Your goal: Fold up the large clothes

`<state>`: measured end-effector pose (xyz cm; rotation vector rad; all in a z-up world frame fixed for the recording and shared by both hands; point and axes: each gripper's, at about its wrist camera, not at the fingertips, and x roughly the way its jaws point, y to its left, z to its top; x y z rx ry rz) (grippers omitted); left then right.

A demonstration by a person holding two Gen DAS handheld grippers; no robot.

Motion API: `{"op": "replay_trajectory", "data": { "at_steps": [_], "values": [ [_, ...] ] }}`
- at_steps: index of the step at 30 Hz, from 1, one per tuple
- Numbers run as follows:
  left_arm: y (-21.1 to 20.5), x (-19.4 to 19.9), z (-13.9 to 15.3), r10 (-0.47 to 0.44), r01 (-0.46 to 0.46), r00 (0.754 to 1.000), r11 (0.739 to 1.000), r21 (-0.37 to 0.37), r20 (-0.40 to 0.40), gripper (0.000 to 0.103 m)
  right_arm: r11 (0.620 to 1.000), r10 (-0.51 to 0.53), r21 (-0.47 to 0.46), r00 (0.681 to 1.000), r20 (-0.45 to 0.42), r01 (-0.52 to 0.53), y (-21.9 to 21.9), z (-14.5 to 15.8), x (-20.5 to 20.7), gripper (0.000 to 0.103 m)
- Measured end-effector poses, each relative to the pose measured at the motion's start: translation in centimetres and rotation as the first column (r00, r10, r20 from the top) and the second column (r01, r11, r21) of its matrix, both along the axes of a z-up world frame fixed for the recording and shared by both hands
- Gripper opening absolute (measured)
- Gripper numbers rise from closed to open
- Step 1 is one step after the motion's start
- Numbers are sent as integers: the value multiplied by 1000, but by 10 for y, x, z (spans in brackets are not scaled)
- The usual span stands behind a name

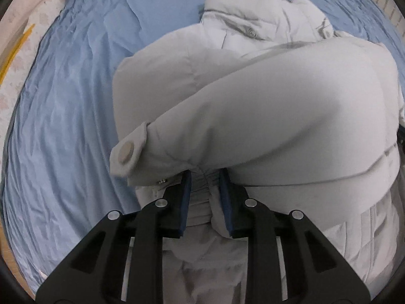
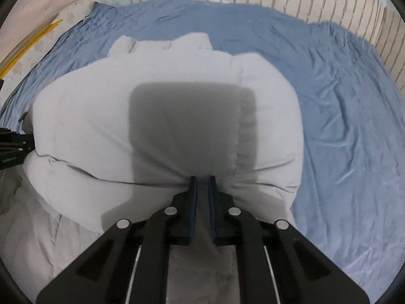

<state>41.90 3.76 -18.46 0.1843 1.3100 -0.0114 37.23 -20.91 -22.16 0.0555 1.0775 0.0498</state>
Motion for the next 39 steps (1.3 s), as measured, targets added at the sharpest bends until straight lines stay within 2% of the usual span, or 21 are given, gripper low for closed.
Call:
{"op": "replay_trajectory", "data": {
  "at_steps": [4,9,36,39],
  "values": [
    [-4,9,-6,3,-3,1000,999,45,-11,25,1000,2,1,1000,-28,-2,2,-13,9,7],
    [1,8,-7,8,-7,1000,1000,27,-17,25,998,-23,50,999,-42,26,-2,-21,7,7],
    [14,9,-19,10,-12,999,1000,-29,-48,25,998,-37,53,997,-73,41,0,-33,18,7],
    [13,8,-12,10,-11,999,1000,-30,-47,25,998,-42,53,995,-92,47,0,-29,20,7]
  ]
}}
